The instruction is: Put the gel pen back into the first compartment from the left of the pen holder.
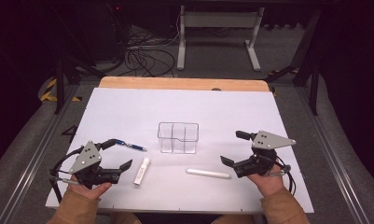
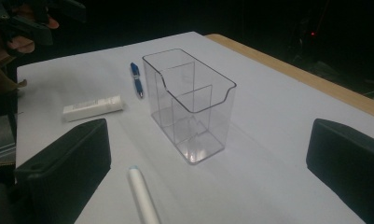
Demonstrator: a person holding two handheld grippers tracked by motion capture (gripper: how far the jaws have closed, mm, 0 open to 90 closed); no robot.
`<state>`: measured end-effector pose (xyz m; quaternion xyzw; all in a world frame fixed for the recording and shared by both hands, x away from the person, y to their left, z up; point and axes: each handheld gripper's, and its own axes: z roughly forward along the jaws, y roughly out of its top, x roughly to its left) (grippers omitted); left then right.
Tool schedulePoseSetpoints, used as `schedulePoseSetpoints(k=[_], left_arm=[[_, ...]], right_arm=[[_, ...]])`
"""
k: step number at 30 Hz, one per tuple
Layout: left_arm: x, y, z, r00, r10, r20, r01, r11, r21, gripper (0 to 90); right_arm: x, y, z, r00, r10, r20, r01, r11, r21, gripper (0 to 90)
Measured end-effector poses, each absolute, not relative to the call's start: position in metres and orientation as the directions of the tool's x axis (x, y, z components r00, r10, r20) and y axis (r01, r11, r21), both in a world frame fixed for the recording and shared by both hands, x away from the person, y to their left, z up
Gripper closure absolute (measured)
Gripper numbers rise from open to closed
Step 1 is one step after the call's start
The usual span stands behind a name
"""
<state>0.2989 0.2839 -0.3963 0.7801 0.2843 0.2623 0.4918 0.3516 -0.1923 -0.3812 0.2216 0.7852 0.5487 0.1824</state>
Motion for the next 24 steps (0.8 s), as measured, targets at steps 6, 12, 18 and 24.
schedulePoseSetpoints(k=[6,12,18,24], left_arm=[[0.301,0.287,-0.394,0.702,0.698,0.14,0.175,-0.359,0.917,21.6],[0.302,0.289,-0.392,0.705,0.697,0.132,0.178,-0.353,0.918,22.9],[0.303,0.29,-0.389,0.706,0.693,0.145,0.187,-0.38,0.906,20.4],[0.306,0.293,-0.385,0.722,0.677,0.14,0.182,-0.382,0.906,20.3]], right_arm=[[0.346,-0.205,-0.397,-0.808,0.587,-0.04,0.157,0.281,0.947,0.7],[0.345,-0.209,-0.408,-0.792,0.609,-0.039,0.163,0.273,0.948,0.8],[0.346,-0.209,-0.413,-0.793,0.609,-0.033,0.166,0.266,0.95,0.7],[0.345,-0.212,-0.421,-0.787,0.616,-0.026,0.17,0.257,0.951,0.7]])
